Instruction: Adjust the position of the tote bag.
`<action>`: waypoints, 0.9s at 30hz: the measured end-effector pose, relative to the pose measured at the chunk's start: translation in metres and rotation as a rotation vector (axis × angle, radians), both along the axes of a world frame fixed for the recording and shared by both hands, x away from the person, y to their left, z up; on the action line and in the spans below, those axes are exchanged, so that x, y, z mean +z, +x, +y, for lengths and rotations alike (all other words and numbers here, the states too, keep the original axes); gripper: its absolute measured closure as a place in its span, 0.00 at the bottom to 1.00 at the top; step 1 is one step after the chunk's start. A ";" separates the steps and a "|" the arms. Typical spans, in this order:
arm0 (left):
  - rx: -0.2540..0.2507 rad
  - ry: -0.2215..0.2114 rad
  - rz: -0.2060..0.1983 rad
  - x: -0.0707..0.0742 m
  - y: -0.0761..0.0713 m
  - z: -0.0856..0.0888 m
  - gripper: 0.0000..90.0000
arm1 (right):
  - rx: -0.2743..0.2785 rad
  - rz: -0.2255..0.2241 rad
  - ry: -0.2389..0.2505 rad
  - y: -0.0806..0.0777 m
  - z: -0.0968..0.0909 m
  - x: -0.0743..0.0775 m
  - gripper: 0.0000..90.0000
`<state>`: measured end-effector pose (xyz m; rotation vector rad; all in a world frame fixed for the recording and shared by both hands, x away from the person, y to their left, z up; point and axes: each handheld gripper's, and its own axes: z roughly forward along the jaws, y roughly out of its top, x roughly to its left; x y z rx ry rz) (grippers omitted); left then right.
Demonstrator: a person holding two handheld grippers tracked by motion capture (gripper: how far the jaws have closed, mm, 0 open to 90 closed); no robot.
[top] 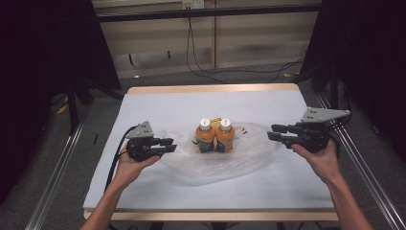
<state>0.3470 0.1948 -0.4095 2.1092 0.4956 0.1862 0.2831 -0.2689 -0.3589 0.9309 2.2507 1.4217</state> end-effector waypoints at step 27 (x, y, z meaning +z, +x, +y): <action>-0.158 0.304 0.083 -0.029 0.045 -0.077 1.00 | 0.163 0.287 -0.345 0.096 0.074 -0.069 1.00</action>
